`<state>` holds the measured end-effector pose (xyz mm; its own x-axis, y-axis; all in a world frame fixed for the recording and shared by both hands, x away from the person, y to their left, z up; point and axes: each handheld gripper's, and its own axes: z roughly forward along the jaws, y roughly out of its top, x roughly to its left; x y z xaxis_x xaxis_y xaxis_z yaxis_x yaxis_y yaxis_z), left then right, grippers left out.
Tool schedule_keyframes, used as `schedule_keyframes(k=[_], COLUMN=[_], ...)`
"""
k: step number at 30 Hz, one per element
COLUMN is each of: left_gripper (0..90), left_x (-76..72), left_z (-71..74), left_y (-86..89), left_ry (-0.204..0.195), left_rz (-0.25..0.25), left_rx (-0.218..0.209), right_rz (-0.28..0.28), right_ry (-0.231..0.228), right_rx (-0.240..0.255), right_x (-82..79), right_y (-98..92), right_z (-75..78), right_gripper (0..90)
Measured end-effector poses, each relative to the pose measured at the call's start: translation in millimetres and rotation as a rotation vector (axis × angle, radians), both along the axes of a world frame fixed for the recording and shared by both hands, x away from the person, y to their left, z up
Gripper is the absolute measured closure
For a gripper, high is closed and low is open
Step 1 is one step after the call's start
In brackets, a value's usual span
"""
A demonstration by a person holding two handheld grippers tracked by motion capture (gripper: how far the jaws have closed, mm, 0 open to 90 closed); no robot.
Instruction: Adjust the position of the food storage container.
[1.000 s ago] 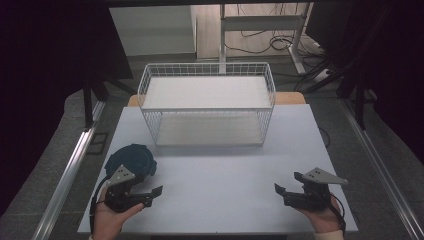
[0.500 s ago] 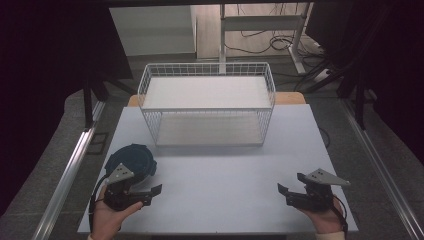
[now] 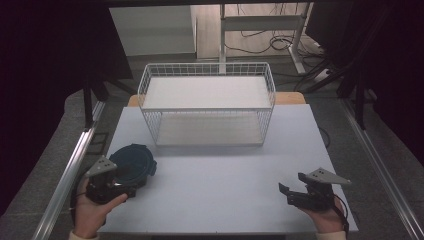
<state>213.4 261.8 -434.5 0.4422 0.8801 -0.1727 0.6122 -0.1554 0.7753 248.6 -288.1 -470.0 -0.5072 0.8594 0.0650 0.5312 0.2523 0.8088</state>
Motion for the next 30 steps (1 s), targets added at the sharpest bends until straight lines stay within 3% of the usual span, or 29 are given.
schedule_keyframes(k=[2,5,8,14,19,22,25,29,30], left_gripper=[25.6,28.0,29.7,41.9,60.7,73.9,85.7,90.0,90.0], left_x=[1.2,9.7,17.4,37.9,58.3,64.2,76.0,83.9,87.4], left_z=[5.0,17.9,19.2,16.0,0.7,-4.6,-18.8,-32.4,-42.1], left_y=[4.5,26.6,38.5,66.2,87.2,92.2,102.5,109.3,112.9], left_ry=[-0.001,0.005,0.026,0.084,0.144,0.159,0.205,0.244,0.274], left_rz=[0.002,0.04,0.066,0.111,0.17,0.187,0.219,0.24,0.246], left_rx=[0.007,0.02,0.041,0.06,0.087,0.1,0.113,0.138,0.152], right_rz=[-0.003,-0.02,-0.022,-0.022,-0.023,-0.025,-0.03,-0.033,-0.032], right_ry=[-0.002,0.003,0.003,0.007,0.011,0.01,0.012,0.013,0.012], right_rx=[0.002,0.005,0.0,-0.006,-0.012,-0.014,-0.017,-0.022,-0.029], right_x=[-0.1,0.0,0.3,0.0,0.0,0.3,0.6,0.8,0.8], right_y=[-1.3,-5.4,-5.6,-3.7,-3.1,-3.2,-4.2,-4.4,-4.4], right_z=[0.5,0.8,0.3,-0.6,-1.6,-2.1,-2.9,-3.3,-3.8], right_gripper=[19.5,20.0,20.4,20.5,20.4,20.4,20.4,20.4,20.4])
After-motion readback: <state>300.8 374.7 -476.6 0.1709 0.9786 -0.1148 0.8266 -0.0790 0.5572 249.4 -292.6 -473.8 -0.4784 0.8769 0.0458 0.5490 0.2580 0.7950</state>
